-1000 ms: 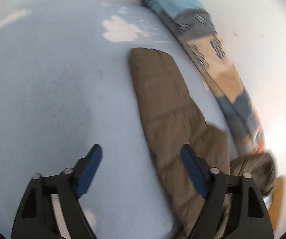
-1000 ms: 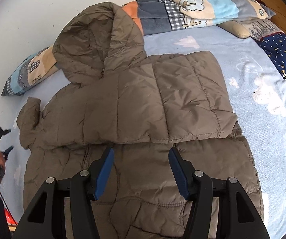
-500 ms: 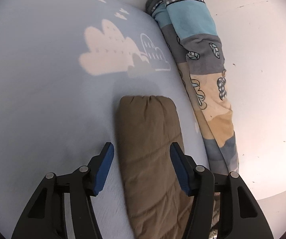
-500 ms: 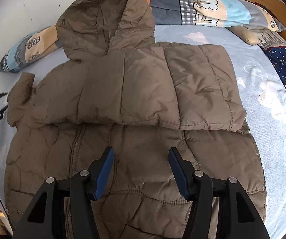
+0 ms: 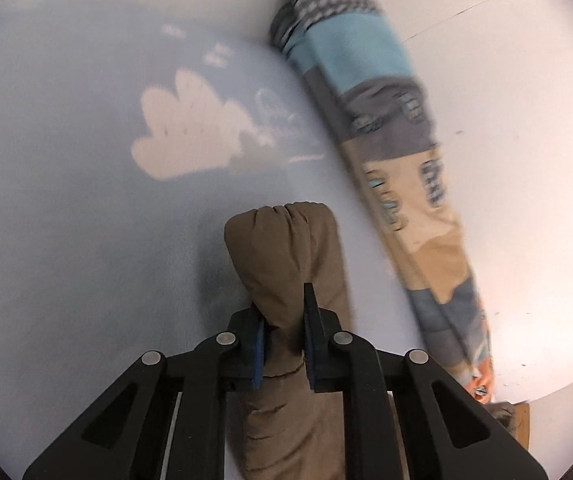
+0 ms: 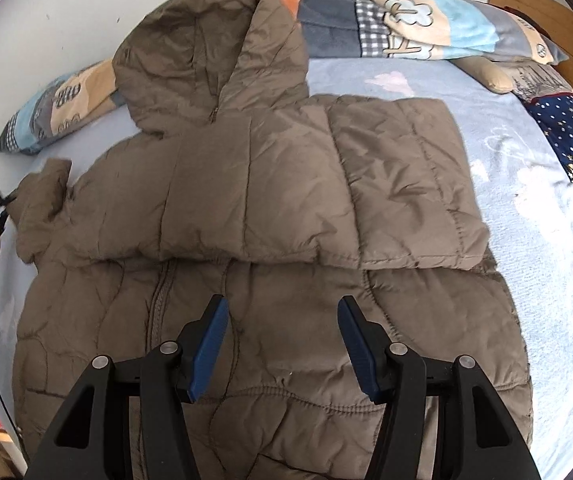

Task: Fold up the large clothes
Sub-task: 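Lift the sleeve with the left tool and carry it across the jacket body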

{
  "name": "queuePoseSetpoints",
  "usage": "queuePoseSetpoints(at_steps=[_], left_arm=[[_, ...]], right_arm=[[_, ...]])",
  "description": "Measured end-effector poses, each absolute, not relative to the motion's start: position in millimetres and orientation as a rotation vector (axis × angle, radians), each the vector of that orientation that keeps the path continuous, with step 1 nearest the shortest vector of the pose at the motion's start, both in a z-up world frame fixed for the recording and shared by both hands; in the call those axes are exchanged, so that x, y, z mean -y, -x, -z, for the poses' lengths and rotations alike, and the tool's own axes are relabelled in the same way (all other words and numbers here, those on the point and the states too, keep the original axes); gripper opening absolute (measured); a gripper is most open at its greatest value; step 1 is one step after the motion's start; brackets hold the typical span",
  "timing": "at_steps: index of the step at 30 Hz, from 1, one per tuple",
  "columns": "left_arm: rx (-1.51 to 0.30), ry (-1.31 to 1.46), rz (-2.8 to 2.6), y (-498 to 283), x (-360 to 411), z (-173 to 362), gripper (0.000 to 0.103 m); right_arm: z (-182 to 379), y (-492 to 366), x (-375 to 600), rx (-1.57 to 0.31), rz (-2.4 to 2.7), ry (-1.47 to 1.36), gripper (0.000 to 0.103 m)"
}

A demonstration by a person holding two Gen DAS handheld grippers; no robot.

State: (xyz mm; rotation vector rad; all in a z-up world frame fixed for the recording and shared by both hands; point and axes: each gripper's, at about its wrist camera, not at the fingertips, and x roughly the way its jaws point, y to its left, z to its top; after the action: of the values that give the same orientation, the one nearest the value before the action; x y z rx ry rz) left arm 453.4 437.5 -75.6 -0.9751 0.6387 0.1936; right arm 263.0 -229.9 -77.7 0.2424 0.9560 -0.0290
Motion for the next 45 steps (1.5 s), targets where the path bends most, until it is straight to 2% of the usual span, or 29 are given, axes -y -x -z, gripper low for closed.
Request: queuePoseSetpoints(at_steps=[6, 13, 21, 27, 34, 40, 45], left_arm=[[-0.527, 0.924, -0.189, -392, -422, 26, 0.014], [-0.456, 0.861, -0.156, -344, -368, -45, 0.014], [-0.335, 0.646, -0.009, -287, -244, -155, 0.014], [-0.336, 0.51, 0.16, -259, -119, -196, 0.014], [-0.443, 0.373, 0.305, -257, 24, -175, 0.015], [-0.608, 0.267, 0.342, -268, 132, -103, 0.015], [-0.727, 0.183, 0.335, -294, 184, -36, 0.015]], right_arm=[[66, -257, 251, -0.916, 0.08, -0.322, 0.061], [50, -249, 283, -0.853, 0.147, -0.41, 0.061], [31, -236, 317, -0.779, 0.192, -0.488, 0.061], [18, -221, 348, -0.733, 0.187, -0.585, 0.061], [10, -206, 379, -0.698, 0.197, -0.662, 0.061], [5, -196, 401, -0.683, 0.209, -0.686, 0.061], [2, -189, 416, -0.672, 0.217, -0.711, 0.061]])
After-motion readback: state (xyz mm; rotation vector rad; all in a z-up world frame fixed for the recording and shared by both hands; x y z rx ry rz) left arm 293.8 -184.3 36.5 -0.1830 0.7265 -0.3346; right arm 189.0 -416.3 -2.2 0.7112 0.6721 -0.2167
